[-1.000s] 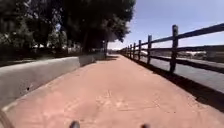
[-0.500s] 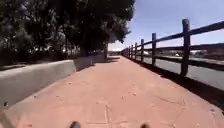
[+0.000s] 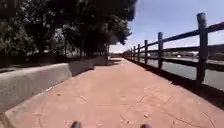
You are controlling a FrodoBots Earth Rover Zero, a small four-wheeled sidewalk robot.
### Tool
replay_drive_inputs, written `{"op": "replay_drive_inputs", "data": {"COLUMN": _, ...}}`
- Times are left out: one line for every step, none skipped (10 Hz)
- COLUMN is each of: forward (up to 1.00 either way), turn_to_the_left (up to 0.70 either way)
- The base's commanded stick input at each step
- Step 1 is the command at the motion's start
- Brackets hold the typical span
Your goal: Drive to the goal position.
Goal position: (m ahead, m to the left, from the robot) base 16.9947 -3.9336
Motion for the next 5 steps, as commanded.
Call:
{"op": "replay_drive_inputs", "data": {"forward": 1.00, "turn_to_the_left": -0.20}}
{"op": "replay_drive_inputs", "data": {"forward": 1.00, "turn_to_the_left": -0.40}}
{"op": "replay_drive_inputs", "data": {"forward": 1.00, "turn_to_the_left": -0.40}}
{"op": "replay_drive_inputs", "data": {"forward": 1.00, "turn_to_the_left": -0.31}}
{"op": "replay_drive_inputs", "data": {"forward": 1.00, "turn_to_the_left": -0.06}}
